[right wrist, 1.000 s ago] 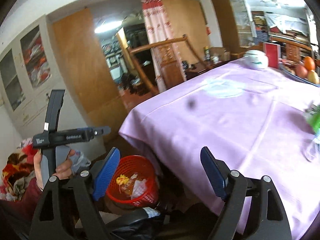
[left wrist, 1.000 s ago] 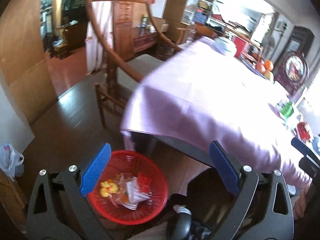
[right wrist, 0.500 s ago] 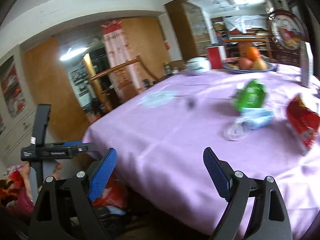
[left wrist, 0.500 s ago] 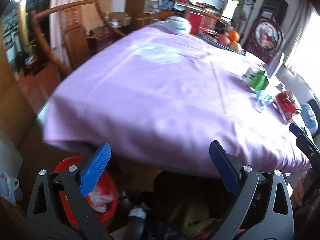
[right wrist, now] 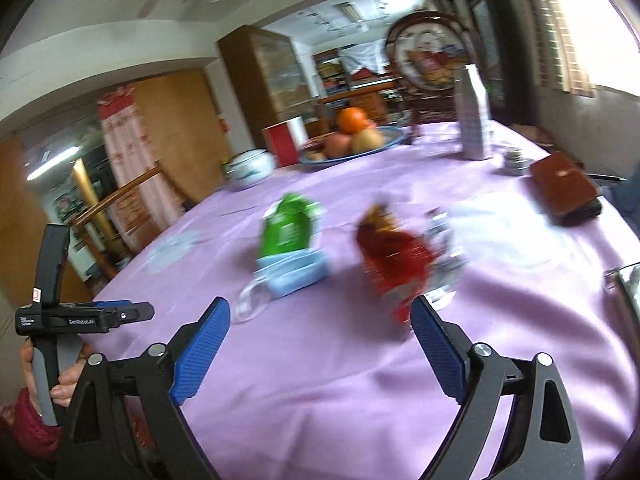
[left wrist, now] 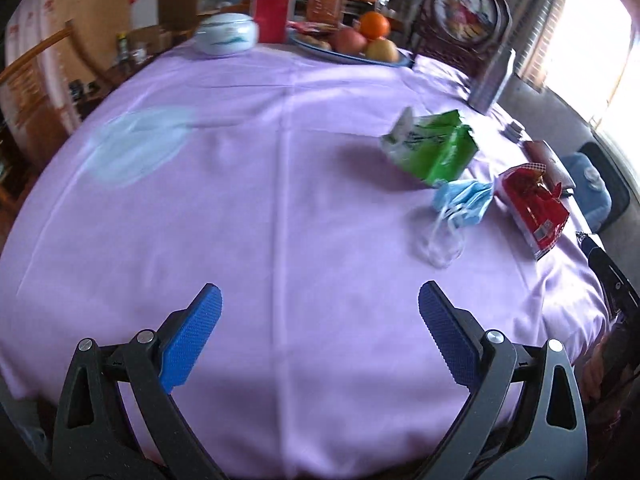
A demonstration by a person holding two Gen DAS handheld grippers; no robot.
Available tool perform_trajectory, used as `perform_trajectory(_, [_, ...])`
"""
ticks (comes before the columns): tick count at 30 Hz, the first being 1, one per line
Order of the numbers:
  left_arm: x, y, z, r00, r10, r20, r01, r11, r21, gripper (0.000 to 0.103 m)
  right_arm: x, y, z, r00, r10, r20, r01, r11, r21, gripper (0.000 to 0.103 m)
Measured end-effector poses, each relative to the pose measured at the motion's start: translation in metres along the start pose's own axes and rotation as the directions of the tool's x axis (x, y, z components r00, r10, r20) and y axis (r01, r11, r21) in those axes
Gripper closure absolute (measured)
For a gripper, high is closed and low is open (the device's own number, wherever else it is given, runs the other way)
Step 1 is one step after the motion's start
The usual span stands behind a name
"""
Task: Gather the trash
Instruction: 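Grasp the red chip bag and silver foil with the right tool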
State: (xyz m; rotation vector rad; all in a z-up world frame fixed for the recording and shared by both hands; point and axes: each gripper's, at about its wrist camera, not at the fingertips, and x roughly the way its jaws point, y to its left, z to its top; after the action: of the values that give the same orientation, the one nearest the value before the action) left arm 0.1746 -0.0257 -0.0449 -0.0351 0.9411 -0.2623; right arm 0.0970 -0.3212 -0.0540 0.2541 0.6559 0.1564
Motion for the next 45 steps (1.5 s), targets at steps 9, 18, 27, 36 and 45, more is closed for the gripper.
perform_trajectory(9, [0.05, -0.072, 0.069, 0.998, -0.054, -0.033, 0.058, 0.988, 0.14, 0.008, 0.017, -0.046, 0.018, 0.994, -0.105, 0.005, 0.105, 0.993, 0.057, 0.009])
perform_trajectory(18, [0.105, -0.119, 0.121, 0.998, 0.04, -0.04, -0.03, 0.974, 0.223, 0.007, 0.023, -0.063, 0.019, 0.999, -0.02, -0.038, 0.025, 0.988, 0.154, 0.008])
perform_trajectory(27, [0.081, 0.02, 0.13, 0.995, 0.102, 0.006, -0.101, 0.99, -0.095, 0.007, 0.035, -0.07, 0.017, 0.995, 0.051, -0.088, -0.032, 0.977, 0.21, 0.008])
perform_trajectory(36, [0.086, 0.069, 0.101, 0.999, 0.036, -0.006, -0.036, 0.977, -0.209, 0.007, 0.046, -0.064, 0.012, 0.986, 0.055, -0.157, -0.023, 0.979, 0.201, 0.008])
perform_trajectory(45, [0.103, 0.045, 0.094, 0.988, 0.119, -0.094, -0.126, 0.989, -0.079, 0.006, 0.051, -0.059, 0.015, 0.981, -0.014, -0.192, 0.049, 0.983, 0.18, 0.008])
